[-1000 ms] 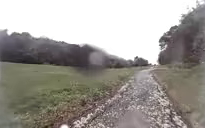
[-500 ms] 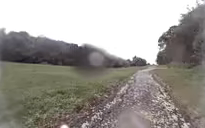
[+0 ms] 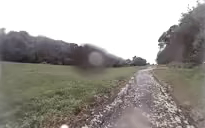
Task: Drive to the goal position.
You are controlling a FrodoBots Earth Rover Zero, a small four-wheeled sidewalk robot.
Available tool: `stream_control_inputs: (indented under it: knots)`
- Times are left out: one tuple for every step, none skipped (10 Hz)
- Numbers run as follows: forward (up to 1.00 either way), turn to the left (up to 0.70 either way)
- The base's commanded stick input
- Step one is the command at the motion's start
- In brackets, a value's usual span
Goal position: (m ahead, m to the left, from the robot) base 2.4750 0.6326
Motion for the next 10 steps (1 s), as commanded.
stream_control_inputs:
  knots:
    - [0.00,-0.70]
    - [0.00,-0.70]
    - [0.00,-0.70]
    - [0.00,-0.70]
    - [0.00,-0.70]
    - [0.00,-0.70]
    - [0.00,-0.70]
    - [0.00,-0.70]
    - [0.00,-0.70]
    - [0.00,-0.70]
